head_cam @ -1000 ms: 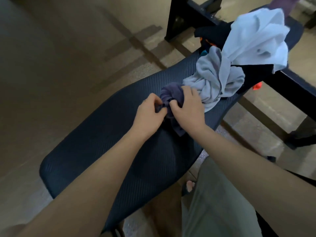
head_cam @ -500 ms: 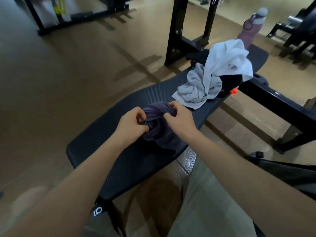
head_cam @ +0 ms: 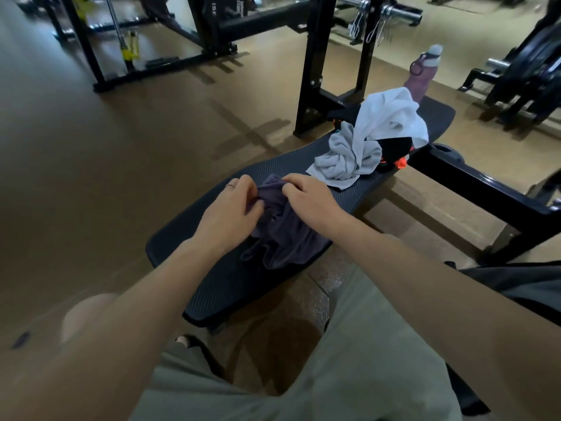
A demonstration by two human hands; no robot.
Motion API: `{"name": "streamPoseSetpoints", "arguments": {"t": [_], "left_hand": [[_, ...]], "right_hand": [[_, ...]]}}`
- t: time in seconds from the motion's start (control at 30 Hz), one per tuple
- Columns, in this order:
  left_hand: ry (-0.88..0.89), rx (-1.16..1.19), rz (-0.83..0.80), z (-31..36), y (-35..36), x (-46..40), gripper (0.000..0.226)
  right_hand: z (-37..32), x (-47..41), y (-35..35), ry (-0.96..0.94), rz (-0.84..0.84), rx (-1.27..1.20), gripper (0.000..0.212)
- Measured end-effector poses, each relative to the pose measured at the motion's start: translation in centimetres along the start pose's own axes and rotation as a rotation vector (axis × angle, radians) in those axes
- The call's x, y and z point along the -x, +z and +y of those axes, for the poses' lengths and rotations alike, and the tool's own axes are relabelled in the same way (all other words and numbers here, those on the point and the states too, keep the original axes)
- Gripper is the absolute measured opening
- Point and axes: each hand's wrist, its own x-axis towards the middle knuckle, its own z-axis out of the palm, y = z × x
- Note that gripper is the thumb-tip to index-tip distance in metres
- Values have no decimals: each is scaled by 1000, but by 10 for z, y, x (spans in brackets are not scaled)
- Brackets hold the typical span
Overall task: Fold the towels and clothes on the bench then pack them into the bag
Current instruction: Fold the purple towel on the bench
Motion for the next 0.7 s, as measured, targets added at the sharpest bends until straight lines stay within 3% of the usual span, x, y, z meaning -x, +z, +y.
{"name": "streamPoseSetpoints", "arguments": {"t": [0.27, 0.53, 0.7], "left_hand": [[51, 5, -7, 15, -6, 12, 18], [62, 91, -66, 22, -11, 0, 23], [74, 60, -162, 30, -12, -12, 30]], "right_hand": [[-11, 14, -4, -106, 2, 100, 26], [15, -3, -24, -241, 275, 453, 24], [12, -17, -36, -202, 220, 287, 19]]}}
